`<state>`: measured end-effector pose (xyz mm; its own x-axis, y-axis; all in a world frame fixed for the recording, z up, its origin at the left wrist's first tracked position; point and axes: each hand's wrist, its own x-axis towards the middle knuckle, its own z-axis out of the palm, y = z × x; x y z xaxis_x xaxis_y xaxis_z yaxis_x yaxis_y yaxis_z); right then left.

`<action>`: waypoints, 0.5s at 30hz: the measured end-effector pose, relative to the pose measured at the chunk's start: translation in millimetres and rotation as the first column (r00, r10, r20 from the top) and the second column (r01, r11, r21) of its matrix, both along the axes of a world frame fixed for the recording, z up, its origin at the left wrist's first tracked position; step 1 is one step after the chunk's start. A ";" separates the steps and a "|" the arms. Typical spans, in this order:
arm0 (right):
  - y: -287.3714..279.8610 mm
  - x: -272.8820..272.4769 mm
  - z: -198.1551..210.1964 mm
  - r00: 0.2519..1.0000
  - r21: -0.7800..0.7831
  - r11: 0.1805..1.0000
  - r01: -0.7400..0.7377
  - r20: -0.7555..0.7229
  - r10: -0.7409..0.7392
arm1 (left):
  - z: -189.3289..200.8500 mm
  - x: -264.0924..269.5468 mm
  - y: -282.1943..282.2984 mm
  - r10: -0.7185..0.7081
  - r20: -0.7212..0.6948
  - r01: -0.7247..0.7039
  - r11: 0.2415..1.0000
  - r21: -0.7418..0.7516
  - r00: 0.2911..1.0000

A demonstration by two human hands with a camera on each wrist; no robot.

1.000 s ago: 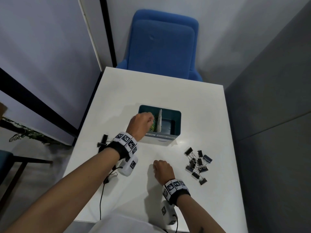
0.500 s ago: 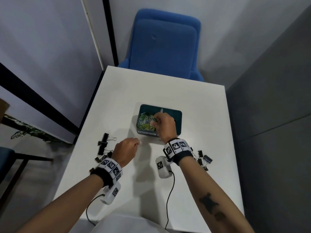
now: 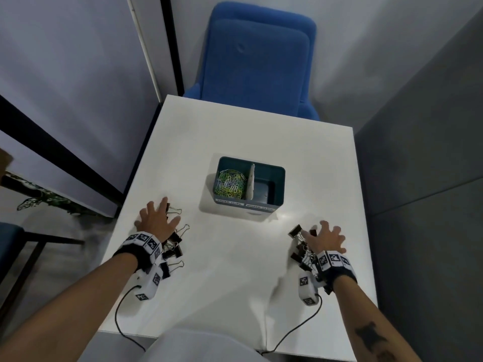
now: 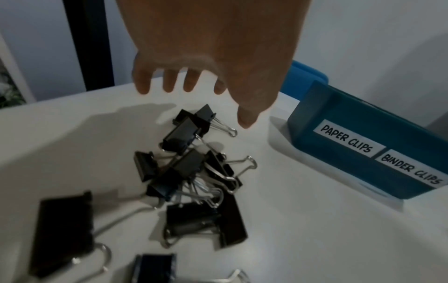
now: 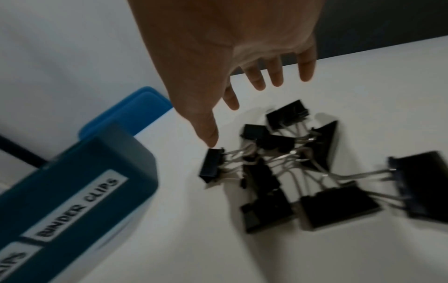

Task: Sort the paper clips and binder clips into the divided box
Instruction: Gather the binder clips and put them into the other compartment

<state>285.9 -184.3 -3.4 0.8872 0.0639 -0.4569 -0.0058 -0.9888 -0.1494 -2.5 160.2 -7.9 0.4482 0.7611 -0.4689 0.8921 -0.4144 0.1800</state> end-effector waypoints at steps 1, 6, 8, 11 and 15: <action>-4.2 -0.8 -5.5 0.998 -0.018 1.000 0.000 -0.056 -0.001 | -4.9 0.6 -3.2 0.004 -0.032 -0.006 0.998 -0.057 0.999; 4.3 -22.4 -19.3 0.967 -0.035 0.972 -0.234 -0.114 0.229 | -17.4 13.6 -33.7 -0.274 -0.090 0.274 0.962 -0.017 0.957; 17.2 -37.6 -19.9 0.940 -0.054 0.941 -0.335 -0.086 0.330 | -16.8 21.6 -49.5 -0.399 -0.081 0.404 0.913 0.051 0.913; 40.1 -66.0 -17.2 0.924 0.010 0.924 -0.382 -0.007 0.382 | -15.8 32.0 -73.3 -0.521 -0.049 0.523 0.849 0.071 0.852; 69.3 -107.0 -16.8 0.883 0.094 0.878 -0.469 0.042 0.467 | -12.3 42.4 -102.8 -0.603 0.073 0.606 0.796 -0.015 0.794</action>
